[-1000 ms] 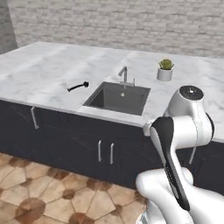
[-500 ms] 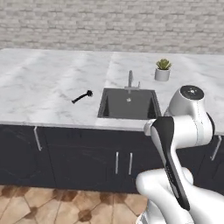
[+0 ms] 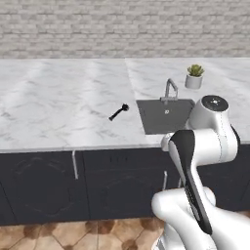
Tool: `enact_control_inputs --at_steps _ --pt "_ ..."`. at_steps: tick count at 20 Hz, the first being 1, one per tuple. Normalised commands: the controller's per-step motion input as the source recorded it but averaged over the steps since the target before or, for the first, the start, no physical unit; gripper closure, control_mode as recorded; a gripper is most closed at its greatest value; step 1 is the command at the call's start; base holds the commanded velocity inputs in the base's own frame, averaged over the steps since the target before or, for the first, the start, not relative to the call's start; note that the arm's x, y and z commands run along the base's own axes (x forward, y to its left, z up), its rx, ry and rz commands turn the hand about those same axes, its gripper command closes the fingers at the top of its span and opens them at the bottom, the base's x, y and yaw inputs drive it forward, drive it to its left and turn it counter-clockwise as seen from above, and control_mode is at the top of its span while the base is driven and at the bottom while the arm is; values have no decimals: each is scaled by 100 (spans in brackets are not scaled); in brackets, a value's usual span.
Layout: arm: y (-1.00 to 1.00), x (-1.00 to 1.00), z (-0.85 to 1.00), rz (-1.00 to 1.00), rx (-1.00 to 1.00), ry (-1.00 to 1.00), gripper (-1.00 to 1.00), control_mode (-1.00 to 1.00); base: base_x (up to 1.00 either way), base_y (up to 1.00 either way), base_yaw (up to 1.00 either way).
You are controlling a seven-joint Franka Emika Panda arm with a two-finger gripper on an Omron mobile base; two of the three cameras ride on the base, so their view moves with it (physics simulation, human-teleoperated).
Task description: Grab the spray bottle from the cabinet, then place it next to the cutting board for sanitizing. Then grab the dish brush from the countertop next to the sink and place it next to the cutting board.
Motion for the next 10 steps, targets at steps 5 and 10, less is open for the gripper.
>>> enact_control_inputs --at_steps 5,10 --pt "0 0 0 0 0 0 -100 100 52 61 -22" --pt "0 0 0 0 0 0 -100 100 76 46 -18"
